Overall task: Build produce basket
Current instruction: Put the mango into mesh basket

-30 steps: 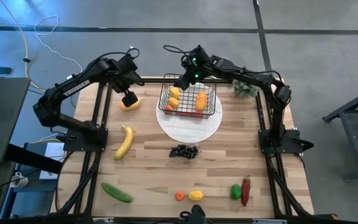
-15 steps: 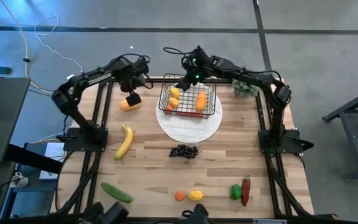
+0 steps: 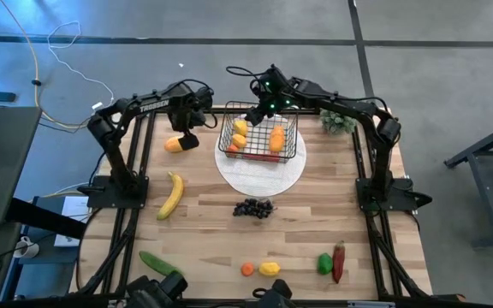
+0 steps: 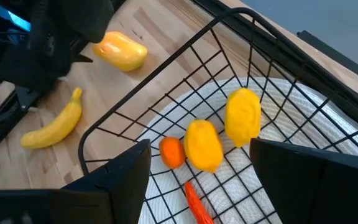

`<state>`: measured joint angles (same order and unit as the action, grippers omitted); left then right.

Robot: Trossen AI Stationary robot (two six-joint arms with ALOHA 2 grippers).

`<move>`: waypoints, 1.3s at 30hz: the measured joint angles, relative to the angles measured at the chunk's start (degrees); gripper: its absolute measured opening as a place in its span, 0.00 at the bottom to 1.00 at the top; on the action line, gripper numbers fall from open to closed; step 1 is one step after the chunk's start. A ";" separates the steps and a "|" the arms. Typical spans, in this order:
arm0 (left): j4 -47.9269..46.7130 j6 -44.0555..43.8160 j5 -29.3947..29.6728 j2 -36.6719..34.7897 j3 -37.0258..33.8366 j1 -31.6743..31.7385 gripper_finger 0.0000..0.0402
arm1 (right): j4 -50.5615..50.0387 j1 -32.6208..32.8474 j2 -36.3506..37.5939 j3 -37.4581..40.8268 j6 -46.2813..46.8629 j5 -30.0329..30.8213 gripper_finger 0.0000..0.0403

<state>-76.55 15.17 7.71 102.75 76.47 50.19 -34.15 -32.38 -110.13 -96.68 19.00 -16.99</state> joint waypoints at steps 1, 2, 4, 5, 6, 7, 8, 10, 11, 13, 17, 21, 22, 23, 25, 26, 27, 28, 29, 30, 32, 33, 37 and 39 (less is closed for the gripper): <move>0.05 0.01 0.46 0.42 0.00 0.01 0.74 | 0.02 0.00 0.00 0.00 0.00 0.01 0.63; 0.04 0.06 0.81 0.84 0.00 0.04 0.74 | 0.00 0.00 0.00 0.00 0.00 0.00 0.63; -0.05 0.47 0.91 1.73 0.00 0.09 0.74 | 0.00 0.00 0.00 0.00 0.02 0.01 0.63; -0.05 0.47 0.93 2.10 0.00 0.11 0.74 | 0.00 0.00 0.00 0.00 0.00 0.01 0.63; -0.07 0.47 0.89 2.50 0.00 0.09 0.74 | 0.02 0.00 0.00 0.00 0.00 0.01 0.63; -0.09 0.45 0.84 2.89 0.00 0.09 0.74 | 0.02 0.00 0.00 0.00 0.00 0.00 0.63; -0.09 0.33 0.64 3.29 0.00 0.09 0.74 | 0.01 0.00 0.00 0.00 0.00 0.00 0.63; -0.09 0.05 0.47 3.99 0.00 0.09 0.74 | 0.00 0.00 0.00 0.00 0.00 0.00 0.63; -0.09 0.05 0.46 4.28 0.00 0.09 0.74 | 0.00 0.00 0.00 0.00 0.00 0.00 0.63; -0.09 0.05 0.48 4.83 0.00 0.09 0.74 | 0.01 0.00 0.00 0.00 -0.02 0.00 0.63; -0.11 -0.06 0.63 6.17 0.00 0.09 0.74 | 0.02 0.00 0.00 0.00 -1.00 -0.02 0.63; -0.12 -0.12 0.81 8.06 0.00 0.09 0.74 | -0.06 0.00 0.00 0.00 -1.05 -0.02 0.63; -0.09 -0.15 0.82 8.56 0.00 0.09 0.74 | -0.17 0.00 0.00 0.00 -1.05 -0.02 0.63; -0.09 -0.15 0.84 9.05 -0.01 0.09 0.74 | -0.30 0.00 0.00 0.00 -1.07 -0.04 0.63; -0.03 -0.15 0.91 10.02 0.00 0.09 0.74 | -0.61 0.00 0.00 0.00 -1.07 -0.04 0.63; 0.01 -0.17 0.91 10.52 0.00 0.09 0.74 | -0.77 0.00 0.00 0.00 -1.07 -0.04 0.63; 0.02 -0.17 0.91 11.08 0.00 0.09 0.74 | -0.86 0.00 0.00 0.00 -1.07 -0.07 0.63; 0.00 -0.17 0.91 11.62 -0.01 0.09 0.74 | -0.87 0.00 0.00 0.00 -1.07 -0.07 0.63; 0.00 -0.17 0.94 12.10 -0.01 0.09 0.74 | -0.87 0.00 0.00 0.00 -1.07 -0.07 0.63; 0.00 -0.17 0.95 12.51 -0.02 0.09 0.74 | -0.87 0.00 0.00 0.00 -1.07 -0.07 0.63; 0.08 -0.54 0.96 13.15 -0.02 0.09 0.74 | -0.90 0.00 0.00 0.00 -1.07 -0.07 0.63; 0.15 -0.60 0.96 13.34 -0.02 0.09 0.74 | -0.97 0.00 0.00 0.00 -1.07 -0.07 0.63; 0.08 -0.99 0.99 13.51 -0.02 0.09 0.70 | -1.46 0.00 0.00 0.00 -1.07 -0.07 0.63; 0.02 -1.06 0.93 13.51 -0.02 0.09 0.66 | -1.68 0.00 0.00 0.00 -1.09 -0.09 0.63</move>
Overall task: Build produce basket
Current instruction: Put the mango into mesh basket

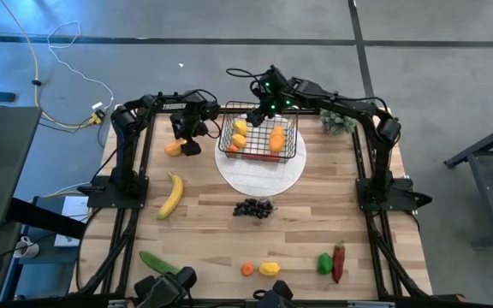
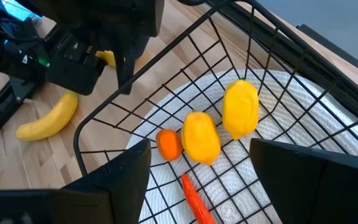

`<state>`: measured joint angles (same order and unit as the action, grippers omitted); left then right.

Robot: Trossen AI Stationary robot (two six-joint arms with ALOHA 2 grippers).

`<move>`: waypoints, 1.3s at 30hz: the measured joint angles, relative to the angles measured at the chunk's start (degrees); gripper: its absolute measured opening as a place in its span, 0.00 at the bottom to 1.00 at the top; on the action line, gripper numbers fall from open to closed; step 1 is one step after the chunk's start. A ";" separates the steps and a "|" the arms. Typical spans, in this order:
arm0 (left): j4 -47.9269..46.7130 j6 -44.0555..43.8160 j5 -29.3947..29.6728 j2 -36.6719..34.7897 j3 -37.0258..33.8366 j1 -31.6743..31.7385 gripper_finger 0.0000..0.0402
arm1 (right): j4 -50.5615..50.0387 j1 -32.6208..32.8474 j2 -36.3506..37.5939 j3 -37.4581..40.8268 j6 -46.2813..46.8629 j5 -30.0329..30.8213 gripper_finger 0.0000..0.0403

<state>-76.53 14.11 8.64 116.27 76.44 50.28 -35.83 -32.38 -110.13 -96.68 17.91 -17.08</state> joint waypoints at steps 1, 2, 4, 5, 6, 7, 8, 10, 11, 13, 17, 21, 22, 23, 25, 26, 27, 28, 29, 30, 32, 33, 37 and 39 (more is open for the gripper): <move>-0.03 0.00 -0.01 0.00 0.00 0.00 0.64 | -0.04 0.00 0.00 0.00 0.00 0.00 0.63; -0.09 0.00 -0.01 0.00 0.00 0.00 0.61 | -0.06 0.00 0.00 0.00 0.00 0.00 0.63; -0.19 -0.02 -0.04 0.00 0.00 0.00 0.56 | -0.17 0.02 0.00 0.00 0.00 0.00 0.63; -0.28 0.00 -0.05 0.00 0.00 0.00 0.54 | -0.25 0.02 0.00 0.00 0.00 0.00 0.63; -0.47 -0.02 -0.04 0.00 0.00 0.00 0.53 | -0.34 0.05 0.00 0.00 0.00 0.00 0.63; -0.75 -0.02 -0.11 0.00 0.00 0.00 0.53 | -0.42 0.07 0.00 0.00 0.00 0.00 0.63; -0.89 0.00 -0.42 0.00 0.00 0.00 0.53 | -0.45 0.16 0.00 0.00 -0.04 -0.02 0.63; -1.21 0.03 -1.43 0.00 0.00 0.00 0.53 | -0.49 0.30 0.01 0.00 -0.86 -1.04 0.63; -1.70 0.09 -1.93 0.00 0.00 0.00 0.53 | -0.67 0.42 0.12 0.00 -1.43 -1.88 0.63; -2.87 0.03 -2.46 0.00 0.00 -0.02 0.53 | -0.80 0.90 0.57 0.00 -2.01 -2.91 0.63; -4.50 -0.02 -2.46 -0.38 0.00 0.00 0.53 | -1.25 1.94 1.94 -0.02 -3.01 -2.82 0.63; -4.57 -0.93 -2.44 -2.15 0.00 -0.02 0.53 | -1.64 2.55 3.00 -0.02 -3.71 -2.81 0.63; -4.56 -1.15 -2.44 -2.74 0.00 -0.02 0.53 | -1.76 2.75 3.28 -0.02 -3.84 -2.80 0.63; -4.58 -1.49 -2.44 -3.50 0.00 -0.02 0.53 | -1.69 2.92 3.52 -0.04 -3.87 -2.78 0.63; -4.71 -2.01 -2.41 -5.17 0.00 -0.02 0.53 | -1.78 3.15 4.03 -0.04 -3.87 -2.66 0.63; -4.74 -2.39 -2.44 -5.99 0.00 -0.02 0.53 | -1.69 3.33 4.17 -0.04 -3.87 -2.62 0.63; -4.70 -2.77 -2.44 -6.92 0.00 -0.02 0.53 | -1.80 3.49 4.45 -0.04 -3.87 -2.62 0.63; -4.73 -3.10 -2.46 -8.00 0.00 -0.02 0.53 | -2.16 3.60 4.68 -0.04 -3.98 -2.60 0.63; -4.74 -3.60 -2.46 -9.14 0.00 -0.02 0.53 | -2.06 3.85 4.91 -0.04 -4.35 -2.65 0.63; -4.74 -4.14 -2.59 -10.25 0.00 -0.02 0.53 | -2.03 3.97 5.28 -0.04 -4.48 -2.86 0.63; -4.63 -5.34 -3.27 -12.72 0.00 -0.02 0.53 | -2.17 4.33 5.84 -0.04 -4.50 -2.91 0.63; -4.59 -6.07 -3.49 -14.04 0.00 -0.14 0.53 | -2.15 4.44 6.12 -0.04 -4.50 -2.93 0.63; -4.48 -8.93 -4.15 -19.43 0.00 -0.22 0.53 | -2.29 5.17 6.98 -0.04 -4.94 -2.95 0.63; -4.28 -10.61 -4.15 -22.06 0.00 -0.43 0.53 | -2.30 5.53 7.22 -0.04 -4.92 -2.93 0.63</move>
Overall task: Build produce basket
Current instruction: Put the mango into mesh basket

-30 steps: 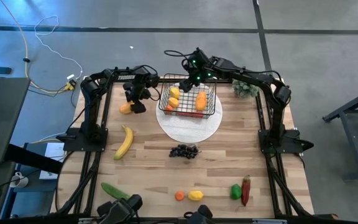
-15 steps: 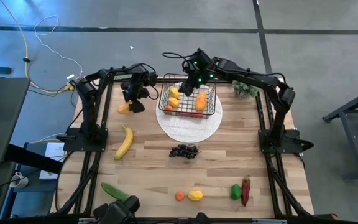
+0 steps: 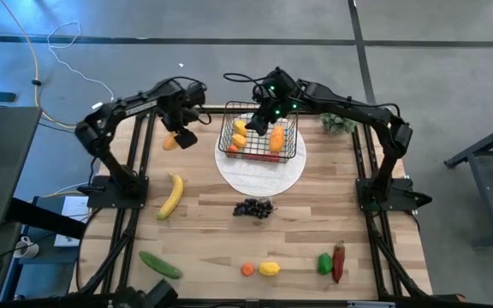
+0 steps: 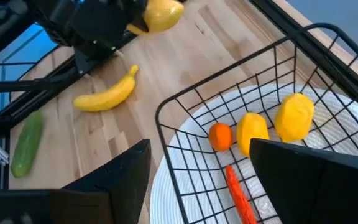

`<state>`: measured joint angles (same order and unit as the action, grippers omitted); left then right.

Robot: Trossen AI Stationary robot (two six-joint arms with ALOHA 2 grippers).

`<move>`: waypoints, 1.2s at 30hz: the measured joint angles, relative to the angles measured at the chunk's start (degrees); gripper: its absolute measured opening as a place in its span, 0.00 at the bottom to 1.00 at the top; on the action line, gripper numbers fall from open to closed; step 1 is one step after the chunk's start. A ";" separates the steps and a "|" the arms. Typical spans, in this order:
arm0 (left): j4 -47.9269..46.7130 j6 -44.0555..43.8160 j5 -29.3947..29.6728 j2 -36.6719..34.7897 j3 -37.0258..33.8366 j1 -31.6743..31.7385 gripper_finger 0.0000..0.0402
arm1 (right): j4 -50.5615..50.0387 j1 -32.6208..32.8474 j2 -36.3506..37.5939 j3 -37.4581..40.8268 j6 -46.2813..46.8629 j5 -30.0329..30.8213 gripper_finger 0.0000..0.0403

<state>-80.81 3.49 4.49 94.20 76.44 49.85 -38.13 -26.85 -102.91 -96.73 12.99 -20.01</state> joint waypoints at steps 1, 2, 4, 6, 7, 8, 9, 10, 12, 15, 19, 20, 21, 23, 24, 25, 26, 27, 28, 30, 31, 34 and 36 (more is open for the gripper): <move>0.20 -0.67 -0.03 -1.29 0.00 -0.08 0.53 | 0.02 0.25 0.07 0.00 -0.01 0.00 0.63; 0.50 -1.36 -0.21 -2.63 0.00 -0.14 0.53 | 0.02 0.53 0.10 0.00 0.02 -0.03 0.63; 1.56 -2.16 -1.31 -5.32 0.00 -0.33 0.53 | 0.00 1.15 0.15 0.00 0.81 -0.07 0.63; 3.31 -3.41 -2.85 -7.68 0.00 -0.73 0.53 | 0.02 2.01 0.17 0.00 1.78 -0.09 0.63; 4.28 -4.05 -3.47 -8.82 0.00 -0.90 0.53 | 0.01 2.50 0.17 0.00 2.11 -0.09 0.63; 5.17 -4.51 -4.11 -10.01 0.00 -1.08 0.53 | 0.00 3.06 0.17 0.00 2.21 -0.09 0.63; 5.93 -4.86 -4.96 -11.15 0.00 -1.32 0.53 | 0.02 3.57 0.17 0.00 2.64 -0.09 0.63; 6.80 -5.02 -5.89 -12.14 0.00 -1.55 0.53 | 0.09 4.14 0.17 0.00 3.15 -0.11 0.63; 9.05 -5.62 -7.47 -13.87 0.00 -2.20 0.53 | 0.28 5.28 0.17 0.00 4.64 0.11 0.63; 12.50 -7.64 -10.33 -16.35 0.00 -3.40 0.53 | 1.02 7.18 0.17 0.00 6.77 0.92 0.63; 16.44 -10.38 -13.99 -19.23 0.00 -5.63 0.53 | 2.93 9.82 0.17 0.00 9.49 1.16 0.63; 17.26 -10.93 -14.09 -19.91 0.00 -6.24 0.53 | 3.30 10.52 0.17 0.00 9.49 1.16 0.63; 18.08 -11.60 -14.10 -20.51 0.00 -6.89 0.53 | 3.66 11.23 0.19 0.00 9.49 1.16 0.63; 19.33 -12.37 -14.10 -21.60 0.00 -7.97 0.53 | 4.47 12.51 0.19 0.00 9.49 1.16 0.63; 19.93 -12.51 -14.11 -22.12 0.00 -8.46 0.53 | 5.09 13.10 0.18 0.00 9.50 1.16 0.63; 20.51 -12.55 -14.18 -22.56 0.00 -8.88 0.53 | 5.69 13.69 0.19 0.00 9.49 1.16 0.63; 21.12 -12.58 -14.47 -23.01 0.00 -9.39 0.53 | 6.05 14.24 0.19 0.00 9.56 1.17 0.63; 21.53 -12.95 -14.76 -23.34 0.00 -9.84 0.53 | 6.24 14.79 0.19 0.00 10.12 1.36 0.63; 21.93 -12.99 -14.96 -23.66 0.00 -10.27 0.53 | 6.34 15.39 0.19 0.00 10.96 2.06 0.63; 22.91 -12.98 -14.97 -24.17 0.00 -11.13 0.53 | 6.35 16.56 0.19 0.00 12.53 4.32 0.63; 23.51 -13.20 -14.97 -24.37 0.00 -11.65 0.53 | 6.45 17.03 0.19 0.00 12.65 5.63 0.63; 25.76 -13.96 -14.99 -24.62 0.00 -13.32 0.53 | 6.60 18.13 0.19 0.00 13.10 9.39 0.63; 26.97 -14.04 -15.68 -24.83 0.00 -14.23 0.53 | 6.92 18.59 0.19 0.00 14.29 11.32 0.63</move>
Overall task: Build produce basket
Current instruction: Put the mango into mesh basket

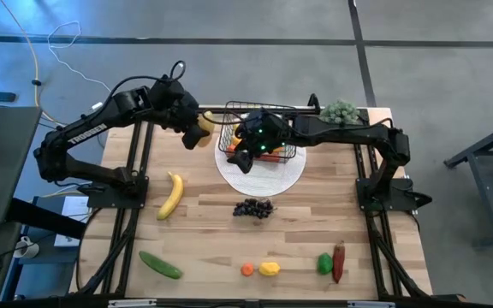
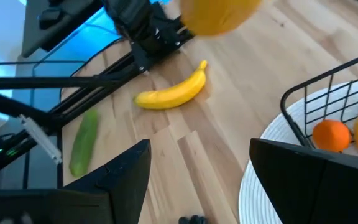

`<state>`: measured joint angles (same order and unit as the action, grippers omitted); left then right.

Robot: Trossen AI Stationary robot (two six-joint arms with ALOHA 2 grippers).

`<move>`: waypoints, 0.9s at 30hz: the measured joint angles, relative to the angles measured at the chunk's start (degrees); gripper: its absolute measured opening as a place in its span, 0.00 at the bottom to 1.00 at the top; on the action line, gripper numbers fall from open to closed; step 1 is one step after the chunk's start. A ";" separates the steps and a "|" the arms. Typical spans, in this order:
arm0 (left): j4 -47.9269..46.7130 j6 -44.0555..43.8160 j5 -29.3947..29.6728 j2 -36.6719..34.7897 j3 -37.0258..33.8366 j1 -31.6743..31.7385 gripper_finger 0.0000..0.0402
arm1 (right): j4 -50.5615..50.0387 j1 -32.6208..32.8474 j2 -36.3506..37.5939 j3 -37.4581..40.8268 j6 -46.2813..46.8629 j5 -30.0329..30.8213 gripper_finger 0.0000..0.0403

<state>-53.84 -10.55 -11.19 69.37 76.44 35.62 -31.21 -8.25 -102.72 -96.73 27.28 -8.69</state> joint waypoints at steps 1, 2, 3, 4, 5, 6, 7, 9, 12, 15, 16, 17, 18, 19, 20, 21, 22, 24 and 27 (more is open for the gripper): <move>0.63 -0.12 -0.43 -0.05 0.00 -0.58 0.53 | 0.38 0.19 0.00 0.00 0.22 0.47 0.63; 1.05 -0.32 -0.61 -0.05 0.00 -1.08 0.53 | 0.97 0.37 0.00 0.00 0.27 0.69 0.63; 1.18 -0.39 -0.62 -0.03 0.00 -1.51 0.53 | 1.84 0.54 0.00 0.00 0.34 0.70 0.63; 1.20 -0.39 -0.65 -0.01 0.00 -1.92 0.53 | 2.78 0.65 -0.01 0.00 0.34 0.71 0.63; 1.25 -0.40 -0.71 -0.01 0.00 -2.23 0.53 | 3.73 0.74 -0.02 0.00 0.34 0.72 0.63; 1.29 -0.42 -0.80 -0.01 0.00 -2.49 0.53 | 4.60 0.77 0.00 0.00 0.34 0.70 0.63; 1.31 -0.43 -0.83 -0.01 0.00 -2.56 0.53 | 5.29 0.77 0.00 0.00 0.34 0.71 0.63; 1.46 -0.44 -0.86 -0.01 0.00 -2.70 0.53 | 6.54 0.78 -0.02 0.00 0.27 1.37 0.63; 3.18 -0.88 -3.44 -0.01 0.00 -2.67 0.53 | 8.34 0.64 0.00 0.00 -0.76 3.41 0.63; 7.19 -2.62 -6.95 -0.01 0.00 -2.67 0.53 | 10.49 -0.01 -0.02 0.00 -1.08 4.78 0.63; 8.42 -3.10 -7.81 -0.01 0.00 -2.70 0.53 | 11.20 -0.12 0.00 0.00 -1.38 5.41 0.63; 9.49 -3.75 -8.01 -0.01 0.00 -2.69 0.53 | 11.83 -0.28 -0.02 0.00 -1.67 5.95 0.63; 10.22 -4.22 -7.88 -0.01 0.00 -2.67 0.53 | 12.35 -0.39 0.00 0.00 -1.80 6.28 0.63; 10.91 -4.65 -8.01 -0.01 0.00 -2.64 0.53 | 13.11 -0.49 -0.02 0.00 -1.80 6.79 0.63; 11.55 -5.05 -8.05 0.01 0.00 -2.63 0.53 | 13.71 -0.71 -0.01 0.00 -1.85 7.10 0.63; 11.85 -5.39 -8.05 -0.01 0.00 -2.63 0.53 | 13.92 -0.83 -0.01 0.01 -2.05 7.14 0.63; 12.09 -5.65 -7.83 -0.01 0.00 -2.63 0.53 | 14.17 -1.01 -0.02 0.03 -2.23 6.74 0.63; 12.34 -5.78 -7.32 -0.01 0.00 -2.65 0.53 | 14.52 -1.13 -0.02 0.04 -3.10 5.88 0.63; 13.73 -6.38 -6.83 -0.01 0.00 -2.63 0.53 | 15.09 -1.25 -0.02 0.04 -4.50 5.96 0.63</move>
<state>-40.11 -16.93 -18.02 69.36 76.44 32.99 -16.12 -9.50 -102.73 -96.68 22.78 -2.73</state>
